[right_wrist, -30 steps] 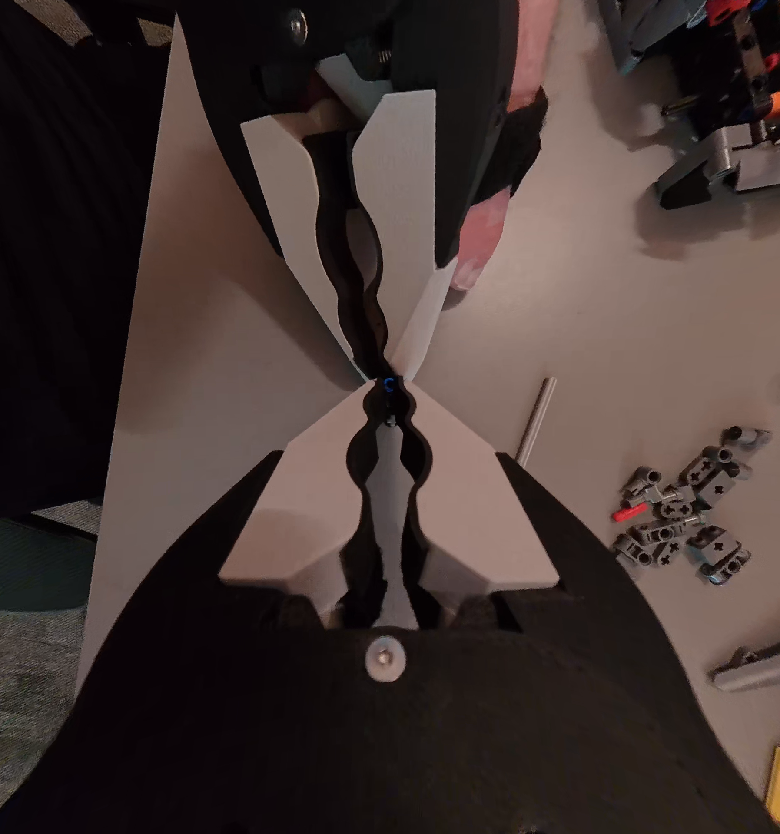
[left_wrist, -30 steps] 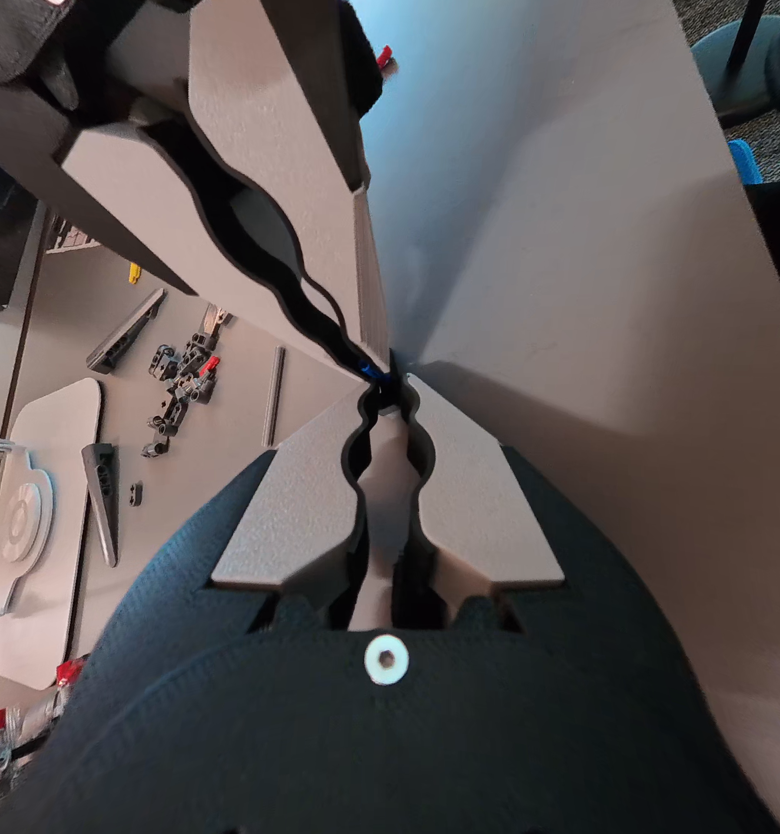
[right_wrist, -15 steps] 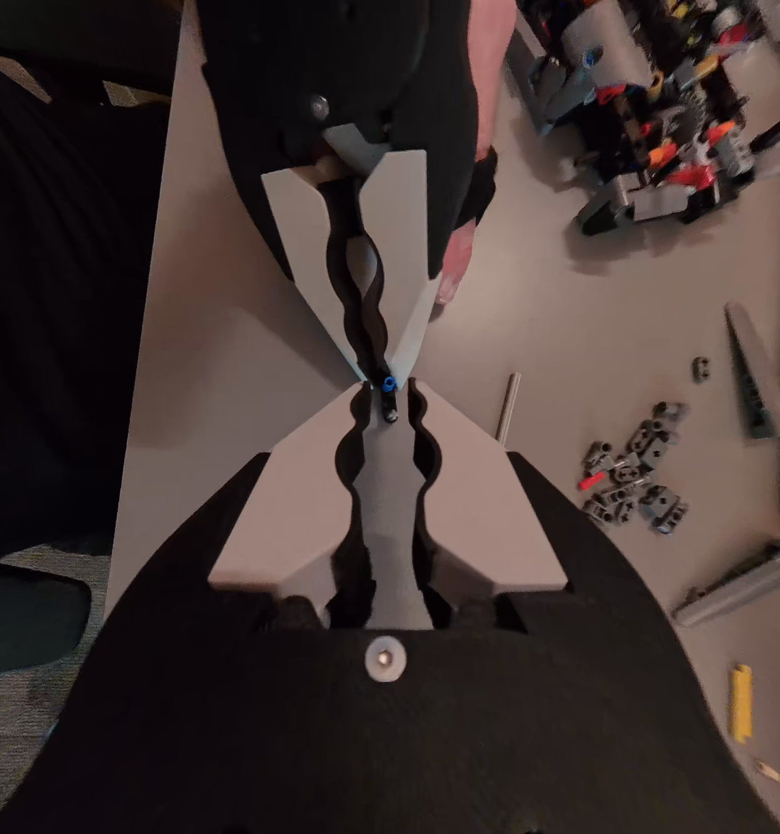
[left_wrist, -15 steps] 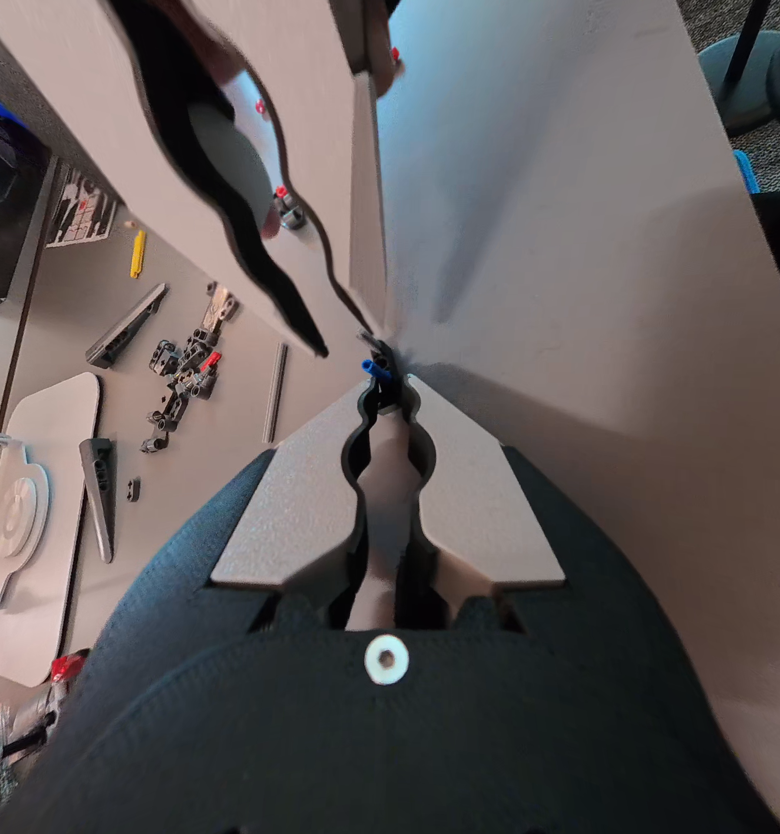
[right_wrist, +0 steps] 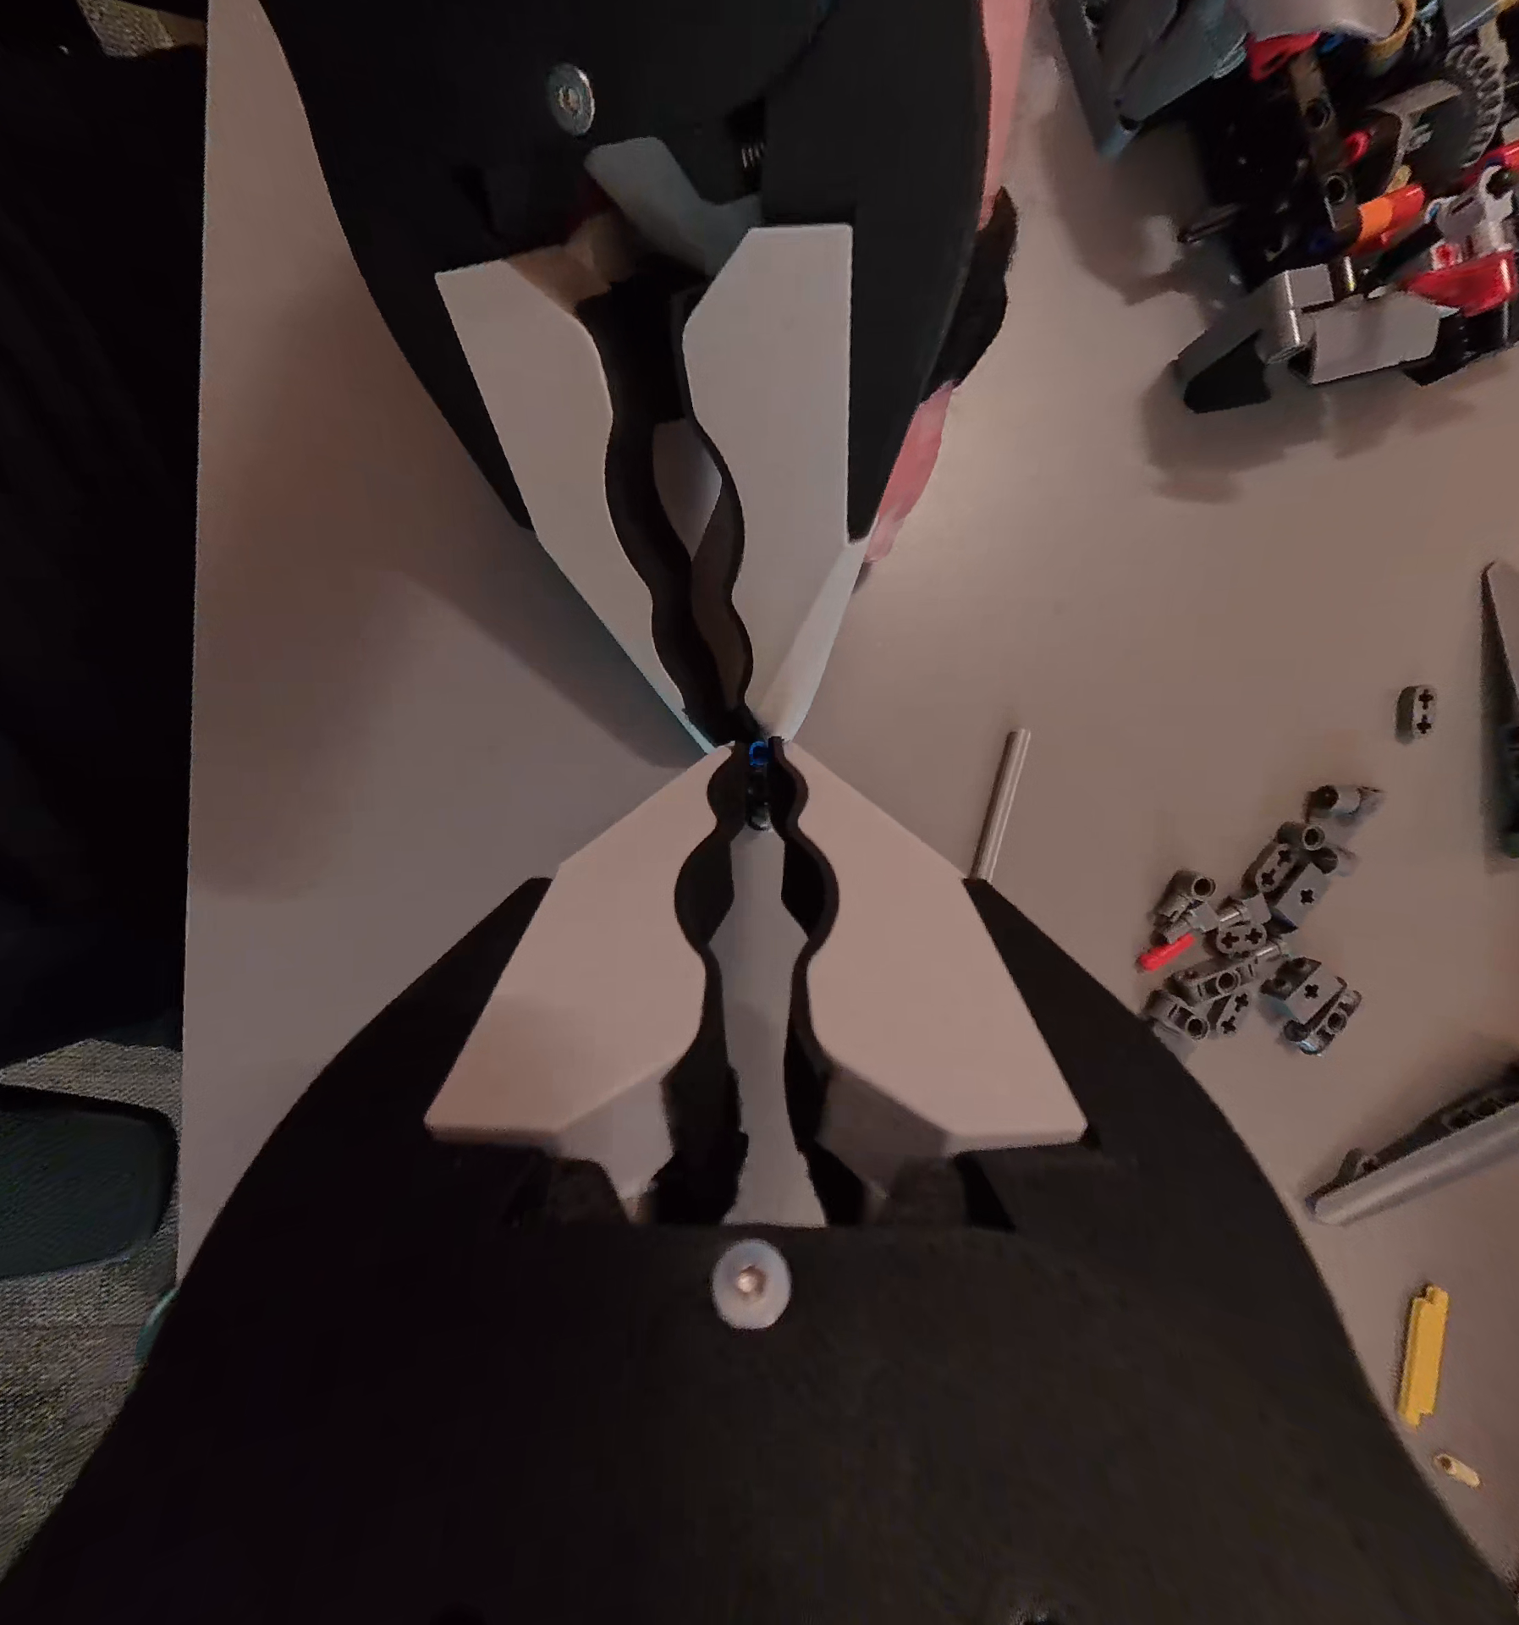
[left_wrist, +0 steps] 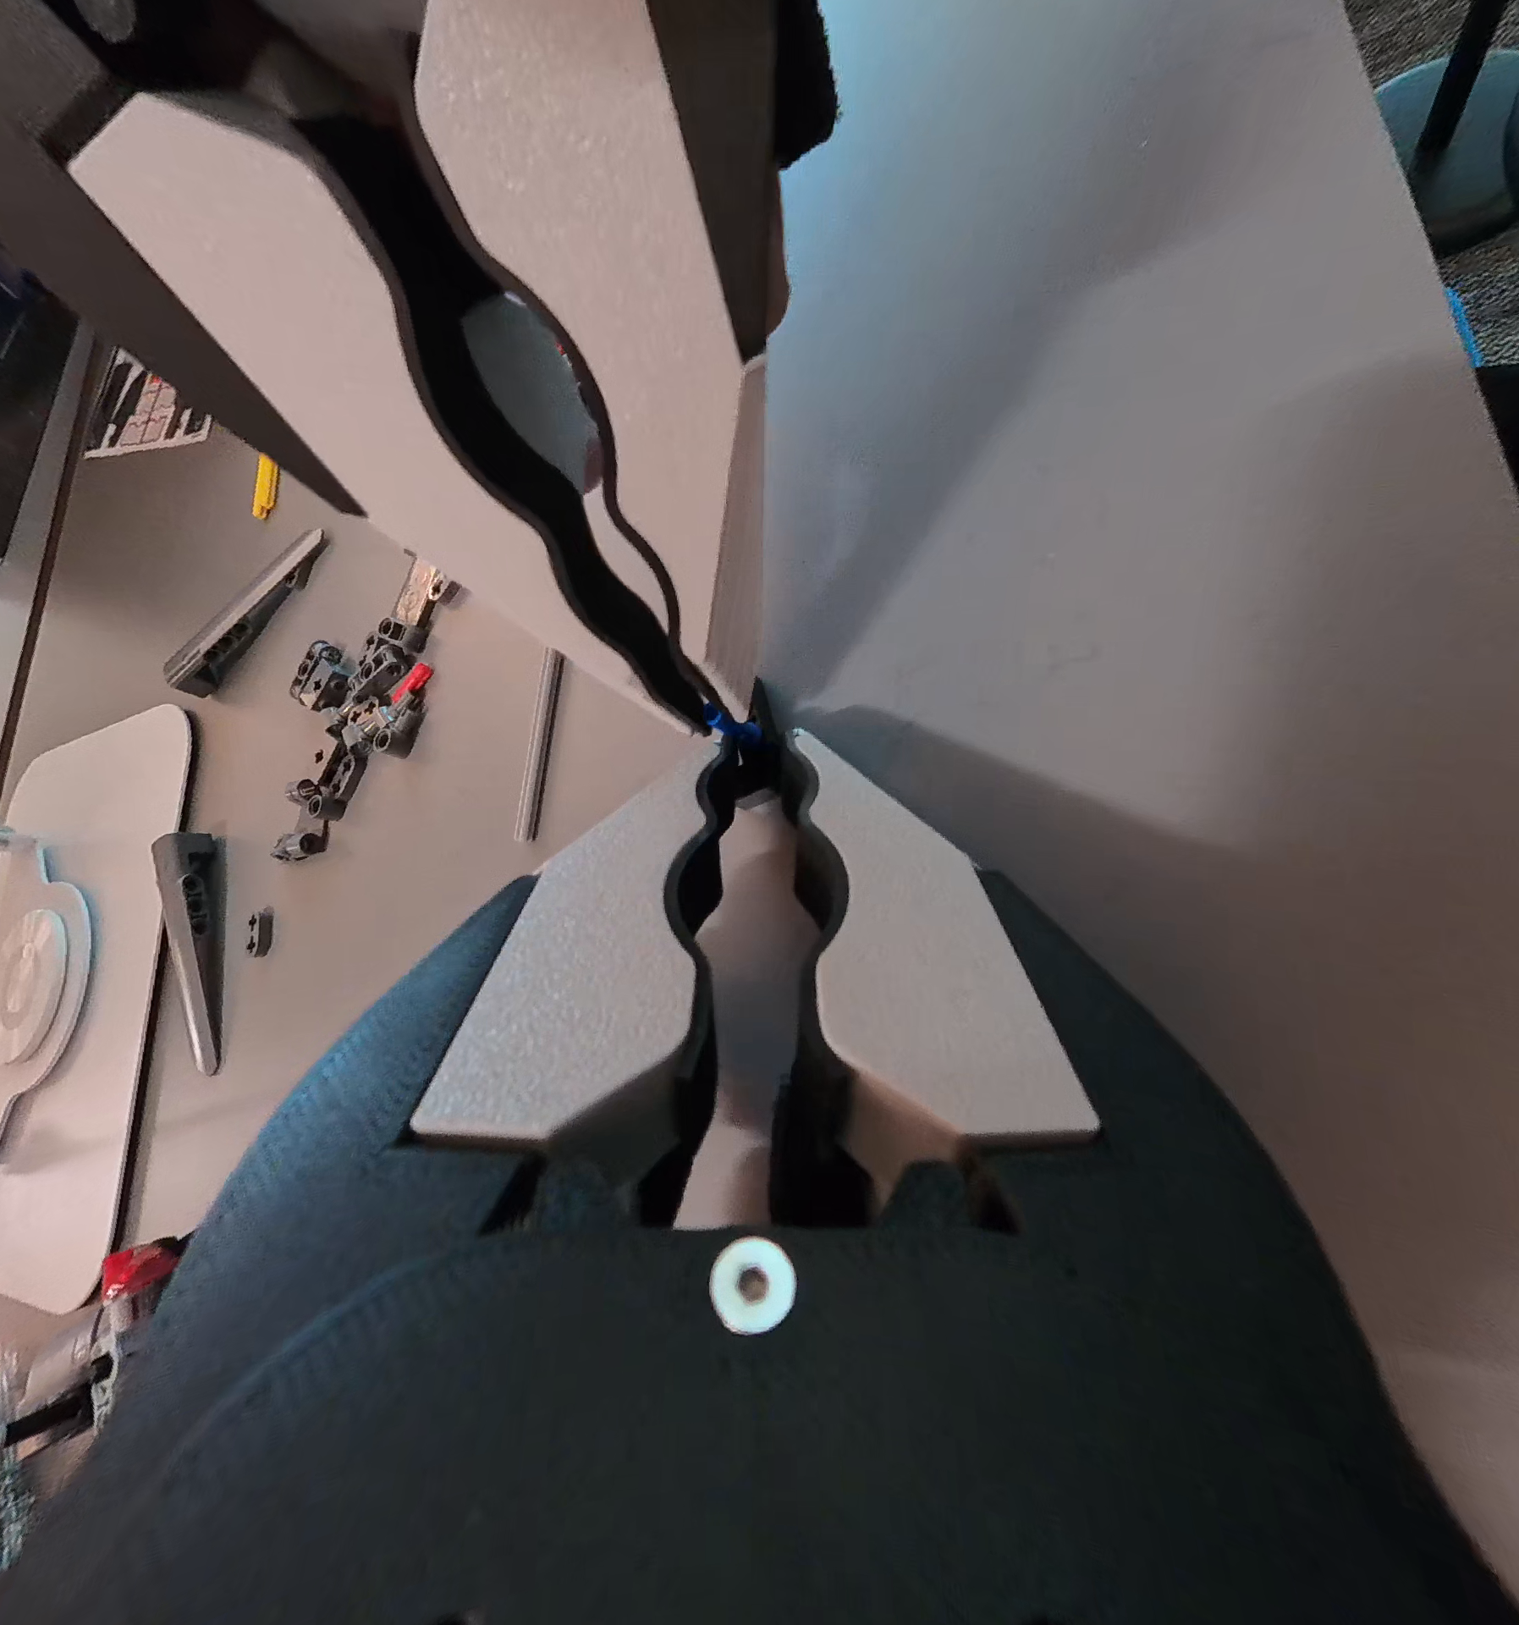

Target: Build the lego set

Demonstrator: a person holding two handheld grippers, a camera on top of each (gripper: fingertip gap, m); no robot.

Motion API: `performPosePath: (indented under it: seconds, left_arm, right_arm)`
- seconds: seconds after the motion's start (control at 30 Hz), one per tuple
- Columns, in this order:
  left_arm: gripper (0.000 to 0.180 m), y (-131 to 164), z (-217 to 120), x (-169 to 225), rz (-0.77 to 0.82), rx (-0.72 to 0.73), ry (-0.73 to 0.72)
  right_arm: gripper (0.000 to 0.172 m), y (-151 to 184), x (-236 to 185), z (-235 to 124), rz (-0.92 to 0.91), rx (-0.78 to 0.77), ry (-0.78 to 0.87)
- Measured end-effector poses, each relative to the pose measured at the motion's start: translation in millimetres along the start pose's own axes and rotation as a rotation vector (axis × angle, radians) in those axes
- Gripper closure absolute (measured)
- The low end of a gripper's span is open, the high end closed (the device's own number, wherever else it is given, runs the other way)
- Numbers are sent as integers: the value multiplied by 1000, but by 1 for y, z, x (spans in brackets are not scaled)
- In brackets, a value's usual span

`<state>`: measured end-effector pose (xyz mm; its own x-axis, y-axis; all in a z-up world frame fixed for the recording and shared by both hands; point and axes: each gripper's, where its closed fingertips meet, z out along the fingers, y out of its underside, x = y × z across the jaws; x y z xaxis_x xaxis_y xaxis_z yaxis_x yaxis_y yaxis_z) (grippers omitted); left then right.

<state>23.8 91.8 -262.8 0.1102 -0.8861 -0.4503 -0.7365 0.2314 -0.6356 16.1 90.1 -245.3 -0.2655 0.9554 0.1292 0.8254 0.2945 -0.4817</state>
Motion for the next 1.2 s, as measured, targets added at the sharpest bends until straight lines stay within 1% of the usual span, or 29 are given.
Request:
performPosePath:
  seconds: [0.17, 0.33, 0.63, 0.83, 0.9, 0.93, 1.03, 1.13, 1.2]
  left_arm:
    - [173, 0, 0, 0, 0, -5, -2]
    - [169, 3, -4, -2, 13, -34, -10]
    - [172, 2, -2, -1, -11, -24, 1]
    - [172, 3, -3, -1, -10, -29, 3]
    - [172, 4, -3, -2, -1, -41, -9]
    - [172, 5, -4, -3, -4, -42, -11]
    - [172, 6, -5, -3, -9, -44, -14]
    - [167, 6, -7, -4, -15, -47, -17]
    - [161, 6, -9, -6, -27, -42, -16]
  right_arm:
    - [172, 0, 0, 1, 26, -20, -45]
    - [172, -1, 1, 2, 17, -37, -53]
    - [172, 1, 0, 3, 29, -62, -80]
    - [170, 0, 0, 3, 51, -23, -86]
    - [151, -6, 4, -2, 49, 20, -53]
    - [145, -7, 7, -6, 66, 38, -36]
    - [142, -1, 13, -22, 92, 51, 28]
    - [142, 14, 8, -18, 81, -2, 56]
    - [141, 17, 5, -13, 92, -6, 58]
